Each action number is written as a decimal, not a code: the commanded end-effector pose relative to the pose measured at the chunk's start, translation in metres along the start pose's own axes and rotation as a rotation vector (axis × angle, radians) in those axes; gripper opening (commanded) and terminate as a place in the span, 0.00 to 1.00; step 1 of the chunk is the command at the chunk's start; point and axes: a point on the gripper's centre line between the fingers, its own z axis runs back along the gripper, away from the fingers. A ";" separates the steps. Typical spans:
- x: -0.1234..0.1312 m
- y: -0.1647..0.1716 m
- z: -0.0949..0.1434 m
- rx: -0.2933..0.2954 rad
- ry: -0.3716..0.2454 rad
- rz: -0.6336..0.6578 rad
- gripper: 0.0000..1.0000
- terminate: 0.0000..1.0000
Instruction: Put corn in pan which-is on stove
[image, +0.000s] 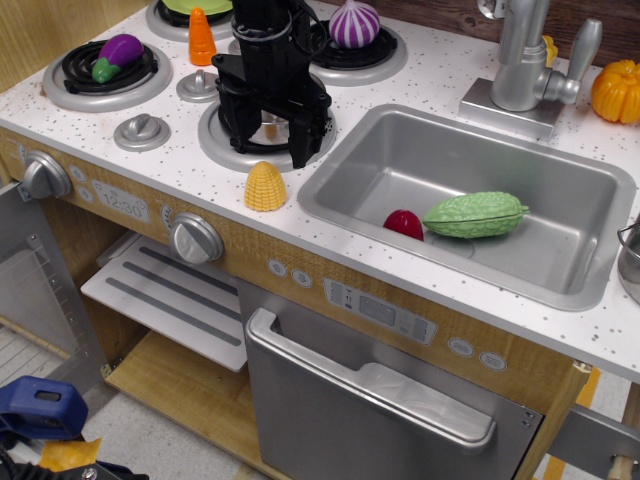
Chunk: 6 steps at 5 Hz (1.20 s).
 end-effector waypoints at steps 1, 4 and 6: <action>0.000 0.000 0.000 0.000 0.000 0.000 1.00 0.00; 0.000 0.012 -0.007 -0.026 -0.041 -0.061 1.00 0.00; -0.005 0.017 -0.020 -0.053 -0.089 -0.054 1.00 0.00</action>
